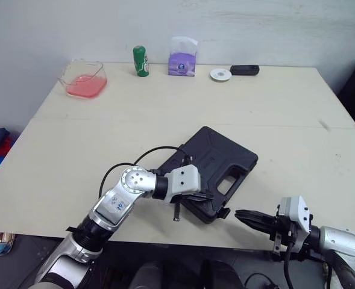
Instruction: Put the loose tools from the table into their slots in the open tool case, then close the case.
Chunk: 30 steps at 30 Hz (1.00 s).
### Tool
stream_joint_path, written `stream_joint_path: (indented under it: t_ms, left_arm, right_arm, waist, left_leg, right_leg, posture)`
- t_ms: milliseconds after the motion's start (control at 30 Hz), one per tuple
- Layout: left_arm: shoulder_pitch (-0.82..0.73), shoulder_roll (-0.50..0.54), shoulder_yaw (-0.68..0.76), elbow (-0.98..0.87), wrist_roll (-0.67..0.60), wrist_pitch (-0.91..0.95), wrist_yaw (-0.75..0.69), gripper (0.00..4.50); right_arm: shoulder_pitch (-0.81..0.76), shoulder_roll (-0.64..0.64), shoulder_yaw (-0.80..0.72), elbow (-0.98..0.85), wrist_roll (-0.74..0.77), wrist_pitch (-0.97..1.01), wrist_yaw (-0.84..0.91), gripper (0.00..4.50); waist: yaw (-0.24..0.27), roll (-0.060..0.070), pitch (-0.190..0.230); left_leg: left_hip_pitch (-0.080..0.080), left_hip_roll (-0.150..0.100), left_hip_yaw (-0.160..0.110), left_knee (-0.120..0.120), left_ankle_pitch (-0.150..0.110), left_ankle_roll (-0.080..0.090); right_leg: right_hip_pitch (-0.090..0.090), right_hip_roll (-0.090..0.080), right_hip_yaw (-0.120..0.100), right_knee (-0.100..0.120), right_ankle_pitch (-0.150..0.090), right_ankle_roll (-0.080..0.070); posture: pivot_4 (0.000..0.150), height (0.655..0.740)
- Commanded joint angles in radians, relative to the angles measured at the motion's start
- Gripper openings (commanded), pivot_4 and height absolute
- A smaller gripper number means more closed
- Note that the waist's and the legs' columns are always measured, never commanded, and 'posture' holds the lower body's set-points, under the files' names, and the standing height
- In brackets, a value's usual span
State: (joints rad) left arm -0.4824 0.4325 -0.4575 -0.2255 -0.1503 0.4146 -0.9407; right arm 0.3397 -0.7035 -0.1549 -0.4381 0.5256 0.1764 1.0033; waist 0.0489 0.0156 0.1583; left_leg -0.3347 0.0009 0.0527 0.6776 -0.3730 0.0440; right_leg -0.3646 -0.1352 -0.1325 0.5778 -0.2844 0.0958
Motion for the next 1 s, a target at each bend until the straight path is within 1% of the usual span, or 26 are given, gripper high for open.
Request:
stream_joint_path:
  t_ms: [33,367,667,1000]
  left_arm:
    - [0.079,0.054,-0.099,0.126,0.080,0.103,-0.008,0.01]
    - [0.074,0.056,-0.091,0.131,0.082,0.105,-0.004,0.01]
    - [0.086,0.061,-0.096,0.131,0.082,0.102,-0.007,0.01]
    - [0.091,0.065,-0.109,0.127,0.086,0.120,-0.014,0.01]
  right_arm:
    - [-0.001,0.020,0.048,0.008,-0.034,-0.026,0.007,0.00]
    - [-0.061,0.086,0.117,0.044,-0.051,-0.060,0.008,0.00]
    - [-0.102,0.096,0.130,0.016,-0.054,-0.057,0.011,0.00]
    - [-0.139,0.098,0.130,0.041,-0.048,-0.051,0.018,0.00]
  waist:
    - [0.000,0.000,0.000]
    - [0.001,0.002,0.000]
    - [0.000,0.002,0.000]
    - [0.000,0.002,0.001]
  left_leg:
    - [0.000,0.000,0.000,-0.001,0.000,0.000]
    - [0.000,0.000,0.000,-0.004,0.000,0.000]
    - [0.000,0.000,0.000,-0.006,0.000,-0.001]
    - [0.000,0.000,0.000,-0.010,0.002,-0.005]
  right_leg:
    - [0.000,0.000,0.000,0.000,0.000,0.000]
    - [0.000,0.000,0.000,-0.003,0.000,-0.001]
    - [0.000,0.000,0.000,-0.004,0.000,-0.001]
    - [-0.001,0.000,0.000,-0.004,0.000,0.000]
  posture:
    - [0.150,0.7400]
    - [0.150,0.7400]
    - [0.150,0.7400]
    - [0.150,0.7400]
